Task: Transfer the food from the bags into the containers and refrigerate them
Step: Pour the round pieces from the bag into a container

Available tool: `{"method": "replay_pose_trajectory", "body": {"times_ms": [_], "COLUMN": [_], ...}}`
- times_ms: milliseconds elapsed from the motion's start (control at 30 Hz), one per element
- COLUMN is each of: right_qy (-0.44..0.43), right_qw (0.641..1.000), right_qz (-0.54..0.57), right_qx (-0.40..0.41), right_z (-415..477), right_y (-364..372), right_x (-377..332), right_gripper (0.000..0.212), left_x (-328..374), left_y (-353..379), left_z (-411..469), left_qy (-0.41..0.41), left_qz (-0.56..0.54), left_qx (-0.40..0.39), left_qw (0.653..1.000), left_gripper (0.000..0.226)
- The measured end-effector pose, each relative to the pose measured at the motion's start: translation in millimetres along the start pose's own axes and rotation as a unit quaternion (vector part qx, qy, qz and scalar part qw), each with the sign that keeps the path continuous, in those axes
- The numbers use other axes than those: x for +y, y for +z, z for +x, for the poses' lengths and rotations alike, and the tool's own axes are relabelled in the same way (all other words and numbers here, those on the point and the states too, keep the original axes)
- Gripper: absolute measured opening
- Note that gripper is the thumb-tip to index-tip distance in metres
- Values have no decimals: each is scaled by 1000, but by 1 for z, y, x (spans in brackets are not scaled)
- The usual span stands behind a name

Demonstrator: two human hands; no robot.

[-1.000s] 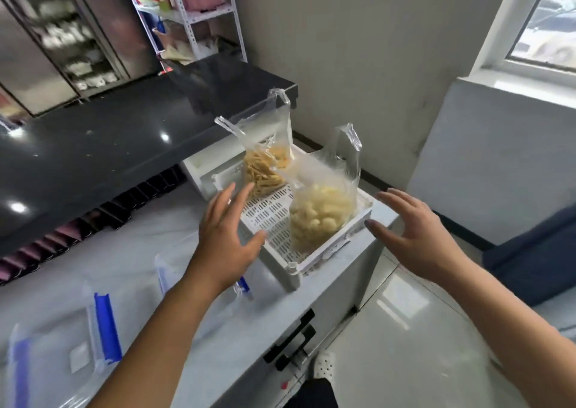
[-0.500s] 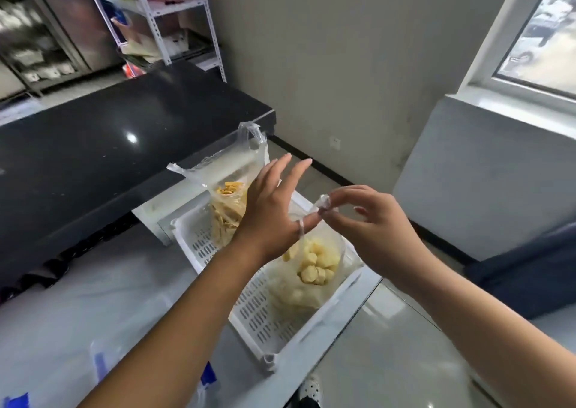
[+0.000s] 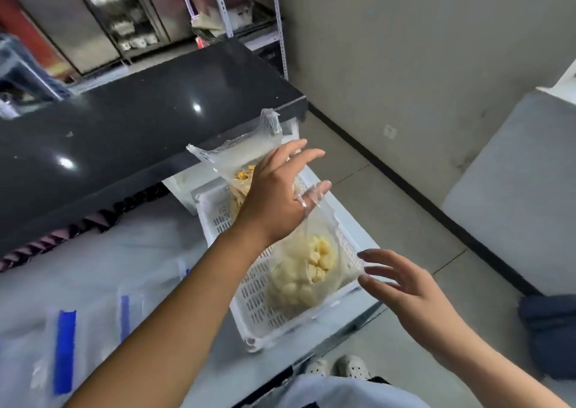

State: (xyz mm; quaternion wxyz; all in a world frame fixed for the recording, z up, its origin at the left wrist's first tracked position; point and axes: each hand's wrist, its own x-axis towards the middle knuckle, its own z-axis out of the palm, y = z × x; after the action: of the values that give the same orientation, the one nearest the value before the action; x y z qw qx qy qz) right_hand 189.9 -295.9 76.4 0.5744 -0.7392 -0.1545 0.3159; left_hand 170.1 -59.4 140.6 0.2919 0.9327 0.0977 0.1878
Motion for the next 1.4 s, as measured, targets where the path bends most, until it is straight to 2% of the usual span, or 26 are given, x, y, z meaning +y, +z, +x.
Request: {"method": "replay_pose_trajectory", "body": {"times_ms": [133, 333, 400, 500, 567, 700, 733, 800, 900, 967, 1000, 1067, 1133, 1267, 1400], "right_qy": [19, 53, 71, 110, 155, 230, 238, 252, 239, 216, 215, 222, 233, 244, 234], "right_qw": [997, 986, 976, 949, 908, 741, 723, 745, 823, 857, 863, 853, 854, 869, 907], "right_qz": [27, 124, 169, 252, 323, 463, 472, 451, 373, 340, 338, 350, 340, 337, 288], "right_qx": [-71, -94, -116, -155, -216, -429, -446, -423, -356, -321, -308, -317, -317, -267, -197], "right_z": [16, 35, 41, 57, 71, 87, 88, 88, 85, 83, 82, 79, 73, 57, 43], "right_y": [-8, -9, -9, -1, 8, 31, 39, 59, 85, 96, 97, 103, 114, 143, 168], "right_x": [6, 11, 12, 9, 4, -13, -17, -22, -22, -22, -22, -22, -22, -18, -22], "right_gripper": [36, 84, 100, 108, 112, 95, 88, 81, 66, 56, 56, 68, 73, 38, 34], "left_x": [4, 43, 56, 74, 84, 73, 62, 35, -11, -41, -54, -73, -86, -109, -160], "left_y": [-16, -38, -49, -70, -84, -112, -118, -127, -138, -140, -138, -139, -144, -158, -162], "left_z": [-5, -17, -14, -8, -7, -17, -24, -46, -90, -122, -135, -157, -170, -181, -202], "left_qy": [-12, -57, -77, -91, -90, -98, -110, -143, -185, -219, -233, -248, -236, -187, -209], "left_qz": [38, 13, -2, -22, -27, -16, -2, 46, 115, 133, 126, 87, 55, 50, 67], "left_qx": [58, 173, 204, 246, 269, 312, 323, 350, 376, 369, 366, 375, 382, 359, 312], "left_qw": [998, 983, 976, 965, 958, 945, 940, 925, 901, 893, 892, 889, 892, 913, 924], "left_gripper": [39, 44, 47, 54, 55, 51, 52, 57, 69, 71, 70, 64, 59, 58, 65]}}
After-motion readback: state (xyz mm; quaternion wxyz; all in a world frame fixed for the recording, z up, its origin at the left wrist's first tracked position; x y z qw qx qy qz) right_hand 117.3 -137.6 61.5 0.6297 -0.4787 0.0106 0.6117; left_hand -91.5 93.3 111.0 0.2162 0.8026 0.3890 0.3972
